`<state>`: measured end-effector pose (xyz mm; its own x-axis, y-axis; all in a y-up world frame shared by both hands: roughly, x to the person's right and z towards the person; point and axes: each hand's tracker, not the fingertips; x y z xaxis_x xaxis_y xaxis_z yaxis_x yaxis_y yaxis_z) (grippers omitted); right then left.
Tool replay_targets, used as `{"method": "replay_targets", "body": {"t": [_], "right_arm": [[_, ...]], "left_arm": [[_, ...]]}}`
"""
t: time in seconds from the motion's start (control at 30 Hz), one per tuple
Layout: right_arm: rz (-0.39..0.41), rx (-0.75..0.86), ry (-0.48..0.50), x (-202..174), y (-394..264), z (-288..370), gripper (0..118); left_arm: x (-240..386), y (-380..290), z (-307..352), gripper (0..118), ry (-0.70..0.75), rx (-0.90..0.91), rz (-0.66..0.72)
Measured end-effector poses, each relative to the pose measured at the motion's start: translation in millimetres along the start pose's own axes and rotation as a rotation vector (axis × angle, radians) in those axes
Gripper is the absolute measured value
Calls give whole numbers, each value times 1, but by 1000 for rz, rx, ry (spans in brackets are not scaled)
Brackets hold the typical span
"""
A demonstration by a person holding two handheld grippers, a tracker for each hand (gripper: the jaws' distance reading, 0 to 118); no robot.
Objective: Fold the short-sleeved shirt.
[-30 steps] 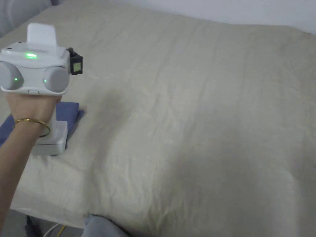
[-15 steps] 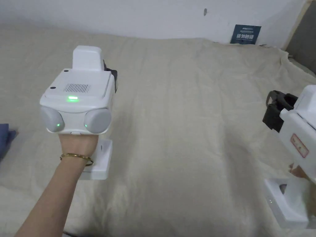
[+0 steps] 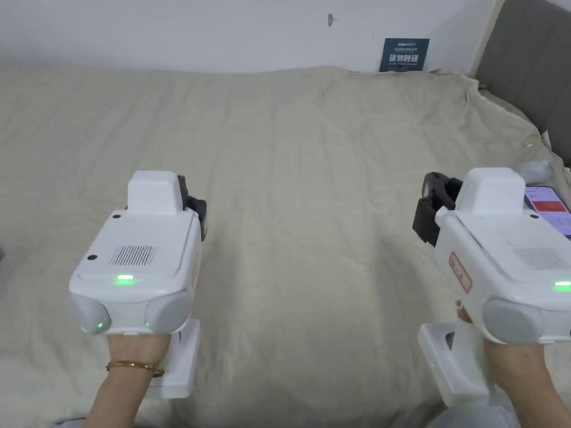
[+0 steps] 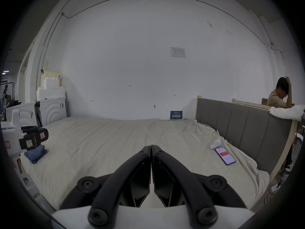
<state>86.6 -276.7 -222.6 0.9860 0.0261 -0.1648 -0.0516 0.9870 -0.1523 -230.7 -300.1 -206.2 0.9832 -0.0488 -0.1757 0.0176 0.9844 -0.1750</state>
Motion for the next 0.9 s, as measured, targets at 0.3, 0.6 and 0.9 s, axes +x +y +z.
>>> {"method": "replay_targets", "body": {"t": [0.3,0.6,0.9], "right_arm": [[-21,-68,13,-4,-23,7,0],[-9,-79,19,-8,-26,12,0],[-6,-83,25,-12,-27,10,0]], "left_arm": [[-4,-16,10,0,4,-34,0],[-6,-29,10,0,10,-74,6],[-6,-30,8,0,14,-75,5]]}}
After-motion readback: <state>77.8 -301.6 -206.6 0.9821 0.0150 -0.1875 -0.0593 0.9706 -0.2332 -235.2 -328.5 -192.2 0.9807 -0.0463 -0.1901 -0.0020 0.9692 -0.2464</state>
